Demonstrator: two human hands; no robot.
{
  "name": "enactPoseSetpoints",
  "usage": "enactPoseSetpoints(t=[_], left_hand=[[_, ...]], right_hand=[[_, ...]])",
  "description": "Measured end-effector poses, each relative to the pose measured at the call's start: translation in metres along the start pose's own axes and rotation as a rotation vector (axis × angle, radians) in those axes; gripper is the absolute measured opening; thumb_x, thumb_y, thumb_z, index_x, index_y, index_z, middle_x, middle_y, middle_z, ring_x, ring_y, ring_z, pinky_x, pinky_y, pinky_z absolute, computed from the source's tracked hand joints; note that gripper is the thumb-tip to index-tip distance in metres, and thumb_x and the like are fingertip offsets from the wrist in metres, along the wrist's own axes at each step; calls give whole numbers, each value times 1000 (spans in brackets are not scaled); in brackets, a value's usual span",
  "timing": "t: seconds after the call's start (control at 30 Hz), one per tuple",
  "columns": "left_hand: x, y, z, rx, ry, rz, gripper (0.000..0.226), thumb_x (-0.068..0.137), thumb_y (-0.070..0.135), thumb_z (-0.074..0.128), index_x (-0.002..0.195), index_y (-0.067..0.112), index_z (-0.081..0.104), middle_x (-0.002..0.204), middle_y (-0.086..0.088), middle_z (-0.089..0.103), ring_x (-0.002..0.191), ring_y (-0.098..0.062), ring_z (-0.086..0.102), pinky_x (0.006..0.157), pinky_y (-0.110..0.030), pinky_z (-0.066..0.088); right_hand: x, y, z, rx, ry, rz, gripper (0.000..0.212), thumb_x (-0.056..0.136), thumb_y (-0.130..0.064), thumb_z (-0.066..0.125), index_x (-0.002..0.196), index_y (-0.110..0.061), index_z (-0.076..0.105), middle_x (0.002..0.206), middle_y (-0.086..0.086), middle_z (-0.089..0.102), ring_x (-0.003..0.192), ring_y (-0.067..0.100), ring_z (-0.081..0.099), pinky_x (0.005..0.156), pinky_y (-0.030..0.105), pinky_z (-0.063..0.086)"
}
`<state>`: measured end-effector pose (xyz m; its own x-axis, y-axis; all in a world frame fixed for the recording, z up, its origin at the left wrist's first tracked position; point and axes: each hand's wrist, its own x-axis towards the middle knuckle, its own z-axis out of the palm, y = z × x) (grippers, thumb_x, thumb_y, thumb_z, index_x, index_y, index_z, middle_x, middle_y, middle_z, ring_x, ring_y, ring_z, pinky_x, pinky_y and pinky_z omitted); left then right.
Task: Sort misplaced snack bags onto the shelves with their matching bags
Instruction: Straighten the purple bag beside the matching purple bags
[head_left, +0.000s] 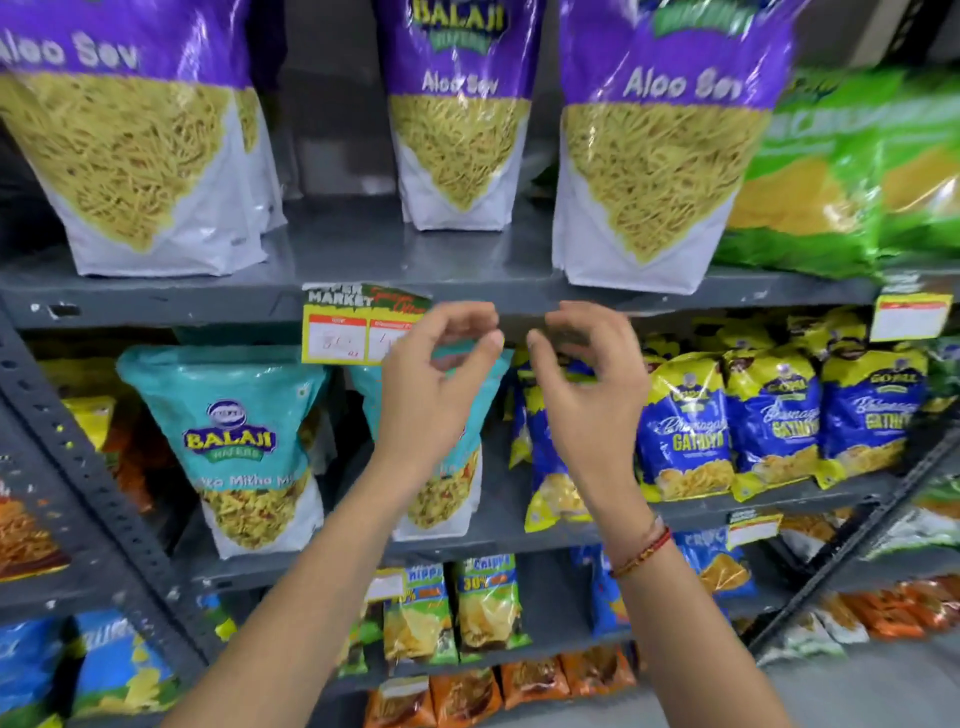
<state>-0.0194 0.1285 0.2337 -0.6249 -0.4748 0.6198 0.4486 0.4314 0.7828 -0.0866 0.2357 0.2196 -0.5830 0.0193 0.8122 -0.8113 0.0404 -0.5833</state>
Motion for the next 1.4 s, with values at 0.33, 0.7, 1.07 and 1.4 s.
enactPoseSetpoints(t=[0.33,0.7,1.07,1.4], left_hand=[[120,37,50,46,-98,173,50,83,15,66,128,14,44,132,-5,49,115,-14,50,82,-19,47],[128,4,65,44,-441,-92,88,65,15,82,138,15,34,139,-5,50,125,-21,49,108,-44,38],[135,5,-14,79,-252,-109,93,59,13,85,138,20,36,136,-6,53,122,-23,52,103,-43,44],[141,-13,-59,153,-276,-186,85,54,22,89,123,31,41,126,3,60,114,-14,59,101,-42,47]], right_hand=[[121,11,-57,-216,146,76,65,77,-34,75,127,-4,47,122,14,51,116,31,48,101,45,38],[125,39,-48,54,-44,331,63,63,-53,80,113,-26,51,107,-7,63,100,12,59,84,26,41],[123,15,26,198,-177,294,70,56,-63,75,113,-29,53,102,-22,63,93,-15,57,70,4,45],[121,22,61,141,-376,343,76,64,-50,80,125,-24,45,113,-8,59,102,9,55,68,4,39]])
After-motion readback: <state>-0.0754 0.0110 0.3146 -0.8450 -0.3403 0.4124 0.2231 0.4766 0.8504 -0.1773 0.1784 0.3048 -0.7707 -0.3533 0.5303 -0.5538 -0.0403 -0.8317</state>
